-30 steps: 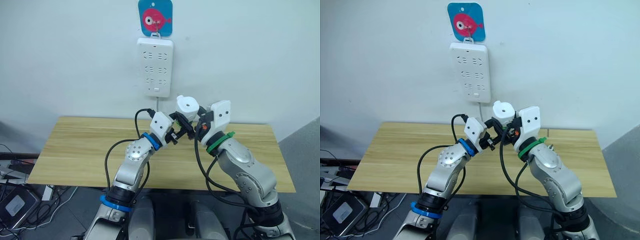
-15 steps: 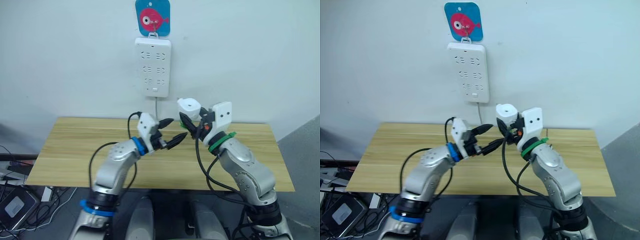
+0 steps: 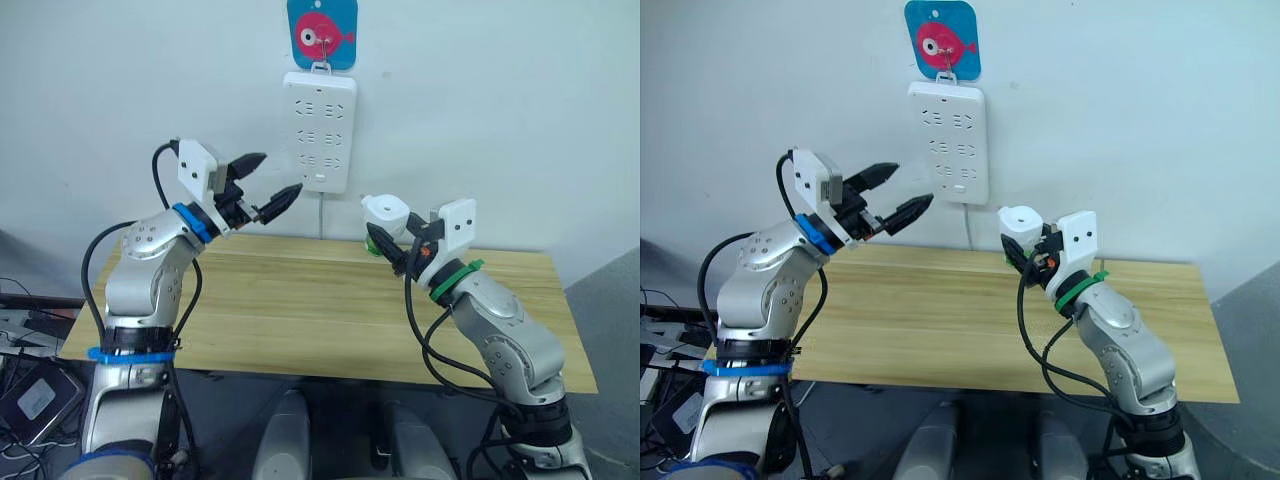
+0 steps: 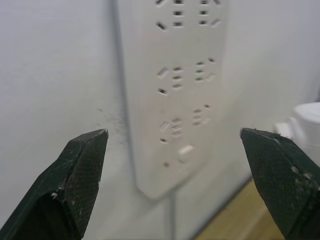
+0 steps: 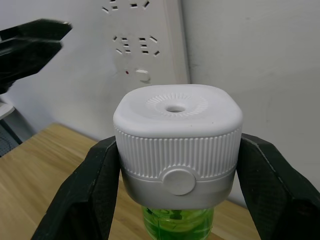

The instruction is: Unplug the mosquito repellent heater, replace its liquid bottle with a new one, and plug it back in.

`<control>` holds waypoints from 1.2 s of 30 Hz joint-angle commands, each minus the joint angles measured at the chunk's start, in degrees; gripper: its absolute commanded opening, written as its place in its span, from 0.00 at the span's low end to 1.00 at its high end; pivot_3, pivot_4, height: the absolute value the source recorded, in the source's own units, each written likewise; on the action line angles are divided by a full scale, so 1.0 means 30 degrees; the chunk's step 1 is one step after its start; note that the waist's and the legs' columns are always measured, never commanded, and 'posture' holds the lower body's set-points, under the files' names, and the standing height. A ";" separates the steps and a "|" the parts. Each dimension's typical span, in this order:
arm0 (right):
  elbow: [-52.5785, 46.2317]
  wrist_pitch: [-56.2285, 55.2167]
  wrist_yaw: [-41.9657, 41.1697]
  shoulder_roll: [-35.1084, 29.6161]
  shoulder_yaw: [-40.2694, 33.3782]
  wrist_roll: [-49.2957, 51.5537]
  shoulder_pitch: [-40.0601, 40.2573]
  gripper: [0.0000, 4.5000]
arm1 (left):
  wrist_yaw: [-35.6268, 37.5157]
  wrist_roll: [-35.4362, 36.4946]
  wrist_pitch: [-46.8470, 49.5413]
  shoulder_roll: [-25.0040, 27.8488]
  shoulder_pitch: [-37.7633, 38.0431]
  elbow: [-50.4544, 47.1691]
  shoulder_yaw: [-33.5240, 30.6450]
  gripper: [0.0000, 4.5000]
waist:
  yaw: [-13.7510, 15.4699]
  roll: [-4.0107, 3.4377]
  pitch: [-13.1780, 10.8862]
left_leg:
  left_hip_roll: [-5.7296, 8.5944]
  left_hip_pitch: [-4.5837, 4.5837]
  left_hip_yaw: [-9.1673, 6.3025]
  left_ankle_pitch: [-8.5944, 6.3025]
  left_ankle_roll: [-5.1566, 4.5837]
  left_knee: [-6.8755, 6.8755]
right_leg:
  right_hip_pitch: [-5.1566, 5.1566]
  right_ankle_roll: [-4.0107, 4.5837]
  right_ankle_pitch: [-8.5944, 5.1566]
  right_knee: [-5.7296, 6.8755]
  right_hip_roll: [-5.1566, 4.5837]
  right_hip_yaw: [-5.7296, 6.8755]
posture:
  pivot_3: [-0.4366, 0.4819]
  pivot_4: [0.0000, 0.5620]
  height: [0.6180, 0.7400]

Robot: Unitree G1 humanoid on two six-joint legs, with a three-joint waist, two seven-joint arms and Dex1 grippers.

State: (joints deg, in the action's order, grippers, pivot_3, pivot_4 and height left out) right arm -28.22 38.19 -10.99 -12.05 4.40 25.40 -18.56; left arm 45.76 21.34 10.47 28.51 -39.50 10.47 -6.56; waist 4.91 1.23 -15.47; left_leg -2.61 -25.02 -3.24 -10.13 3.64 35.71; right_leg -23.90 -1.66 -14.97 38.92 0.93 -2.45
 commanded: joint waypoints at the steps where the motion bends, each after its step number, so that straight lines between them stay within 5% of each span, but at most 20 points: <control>1: -0.1396 0.0233 0.0152 0.0194 -0.0197 0.0251 -0.0281 0.67 | 0.0805 -0.0736 -0.2026 -0.0508 -0.1505 0.2176 0.0591 1.00 | 0.0003 -0.0001 0.0000 | 0.0003 -0.0023 0.0002 0.0000 0.0000 -0.0002 | -0.0025 -0.0004 -0.0002 0.0001 -0.0001 -0.0003 | 0.78 0.50 1.00; 13: -0.2753 0.1476 0.1144 0.0247 -0.1112 0.0301 -0.0037 0.67 | 0.2213 -0.1991 -0.5769 -0.2426 -0.4720 0.8769 0.1141 1.00 | -0.0148 0.0011 -0.0014 | 0.0004 -0.0124 -0.0006 -0.0004 -0.0007 0.0002 | -0.0107 -0.0007 -0.0003 0.0004 0.0004 0.0006 | 0.70 0.49 1.00; 21: -0.3404 0.2008 0.1565 0.0652 -0.0969 0.0458 -0.0037 0.67 | 0.5317 -0.0338 -0.2968 -0.2490 -0.5407 0.8593 0.1013 1.00 | -0.0195 0.0023 -0.0026 | 0.0020 -0.0175 -0.0034 -0.0002 -0.0005 0.0053 | -0.0107 -0.0020 0.0004 -0.0005 -0.0004 0.0028 | 0.70 0.49 1.00; 24: -0.3579 0.2417 0.1710 0.0757 -0.0768 0.0445 -0.0152 0.67 | 0.5691 0.0209 -0.1464 -0.2298 -0.5463 0.8462 0.0680 0.87 | -0.0289 0.0023 -0.0026 | 0.0013 -0.0177 -0.0046 -0.0003 -0.0007 0.0032 | -0.0121 -0.0019 0.0001 -0.0003 0.0000 0.0038 | 0.70 0.48 1.00; 32: -0.3953 0.3436 0.2747 0.1975 -0.0906 0.0644 -0.1409 0.67 | 0.6510 0.1176 0.1578 -0.2032 -0.5789 0.8103 0.0214 0.32 | -0.0606 0.0022 -0.0025 | 0.0012 -0.0186 -0.0074 -0.0003 -0.0007 0.0025 | -0.0127 -0.0021 -0.0007 0.0005 0.0002 0.0060 | 0.69 0.45 1.00; 36: -0.3886 0.3644 0.2971 0.2375 -0.0876 0.0535 -0.2161 0.67 | 0.6710 0.1226 0.2499 -0.2006 -0.5798 0.7951 0.0296 0.29 | -0.0624 0.0022 -0.0025 | 0.0012 -0.0186 -0.0080 -0.0002 -0.0006 0.0035 | -0.0126 -0.0022 -0.0006 0.0012 0.0002 0.0066 | 0.68 0.45 1.00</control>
State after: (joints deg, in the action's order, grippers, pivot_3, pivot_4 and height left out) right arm -37.05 49.49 -2.31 -5.36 2.24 26.10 -23.84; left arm 65.65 24.01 16.64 22.13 -55.22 36.22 -5.28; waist 3.03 1.30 -15.54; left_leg -2.58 -25.58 -3.48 -10.14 3.62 35.82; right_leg -24.28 -1.72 -14.99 38.95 0.94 -2.25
